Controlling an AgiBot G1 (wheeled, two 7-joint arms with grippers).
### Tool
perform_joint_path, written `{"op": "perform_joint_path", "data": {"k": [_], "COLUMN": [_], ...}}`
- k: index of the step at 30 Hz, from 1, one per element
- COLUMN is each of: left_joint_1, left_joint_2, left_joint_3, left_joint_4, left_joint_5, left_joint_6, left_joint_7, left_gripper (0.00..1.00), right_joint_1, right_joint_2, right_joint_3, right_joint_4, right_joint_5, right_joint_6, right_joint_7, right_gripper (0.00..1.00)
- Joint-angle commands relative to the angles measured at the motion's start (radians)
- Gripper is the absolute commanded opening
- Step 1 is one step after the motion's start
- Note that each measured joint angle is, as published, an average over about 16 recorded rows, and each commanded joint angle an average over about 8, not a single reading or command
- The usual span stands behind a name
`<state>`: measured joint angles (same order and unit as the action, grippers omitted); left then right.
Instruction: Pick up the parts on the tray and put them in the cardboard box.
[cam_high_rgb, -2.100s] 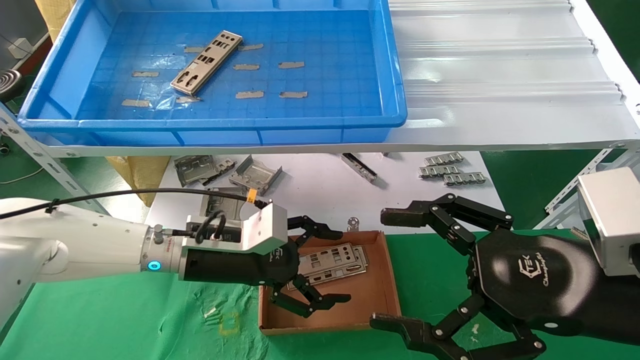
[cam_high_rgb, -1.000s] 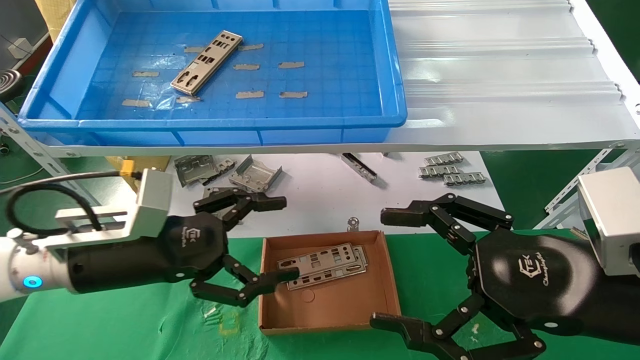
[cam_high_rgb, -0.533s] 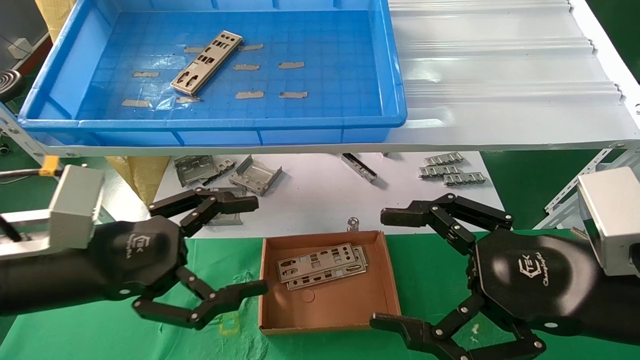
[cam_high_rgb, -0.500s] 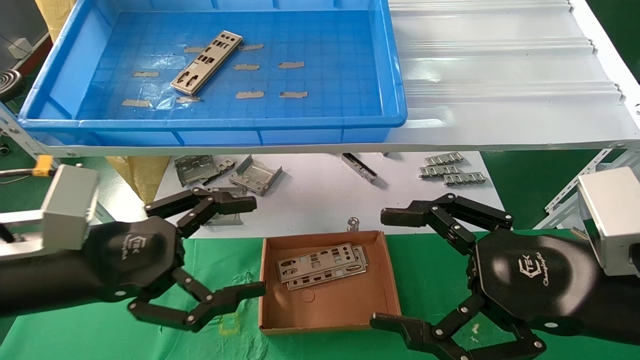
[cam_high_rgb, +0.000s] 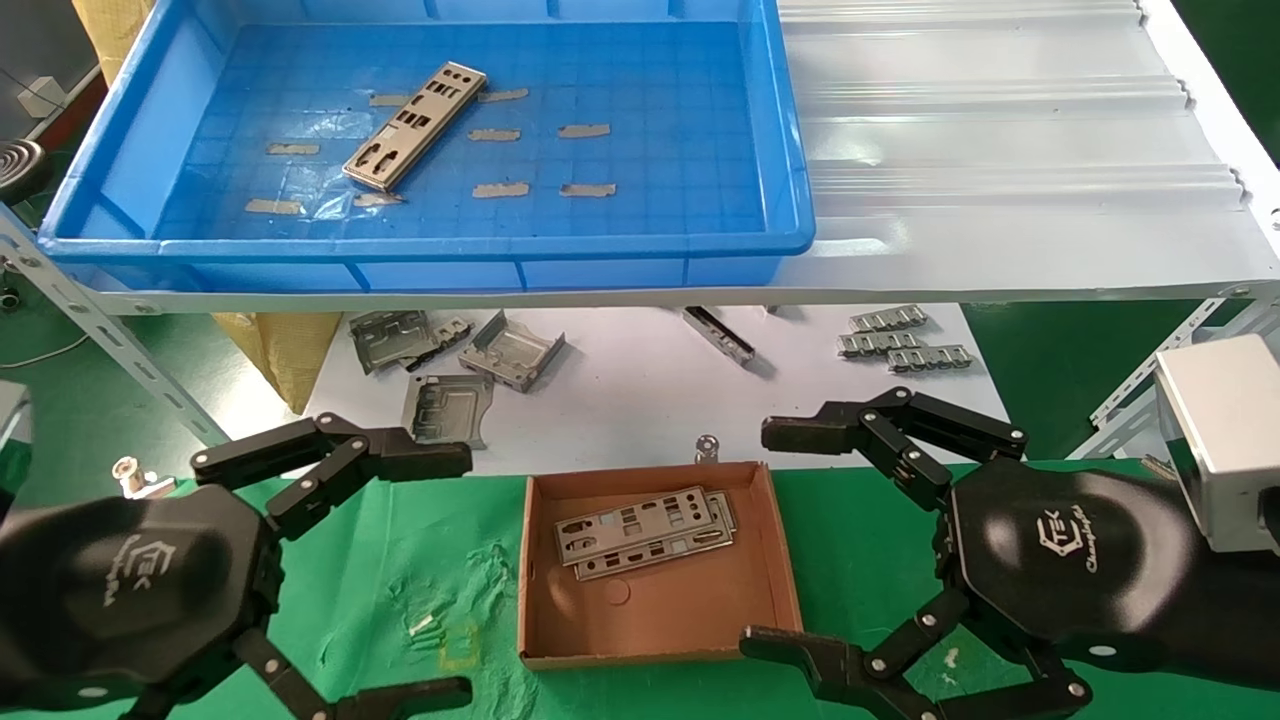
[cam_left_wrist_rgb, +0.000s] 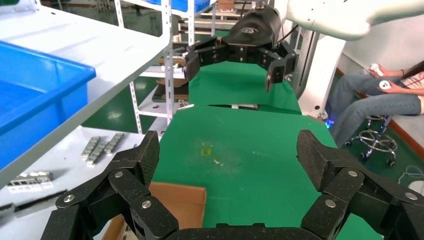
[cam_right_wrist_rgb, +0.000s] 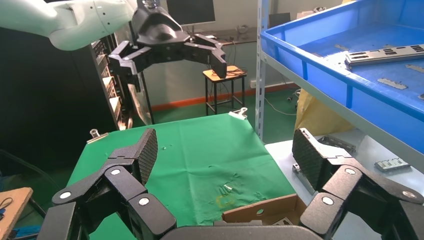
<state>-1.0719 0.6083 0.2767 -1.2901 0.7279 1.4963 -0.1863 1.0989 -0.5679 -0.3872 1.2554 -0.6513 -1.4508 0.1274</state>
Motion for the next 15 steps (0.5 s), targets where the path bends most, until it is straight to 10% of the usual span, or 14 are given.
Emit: {"op": "perform_joint_path", "data": {"k": [1,15], "left_joint_1": [0.01,0.003], "left_joint_2": [-0.014,-0.004], "left_joint_3": [-0.011,-0.003], "left_joint_4": [-0.025,-0.005], "left_joint_5": [-0.007,-0.002], "left_joint_6": [-0.001,-0.001], "left_joint_7": [-0.012,-0.005], "left_gripper": [1.0,1.0], "right_joint_1": [0.0,0.0], "right_joint_2": [0.0,0.0], "right_joint_3": [0.0,0.0], "right_joint_4": [0.0,0.0], "right_joint_5": [0.0,0.0], "right_joint_6": [0.0,0.0], "right_joint_7": [0.0,0.0], "right_gripper": [1.0,1.0]}}
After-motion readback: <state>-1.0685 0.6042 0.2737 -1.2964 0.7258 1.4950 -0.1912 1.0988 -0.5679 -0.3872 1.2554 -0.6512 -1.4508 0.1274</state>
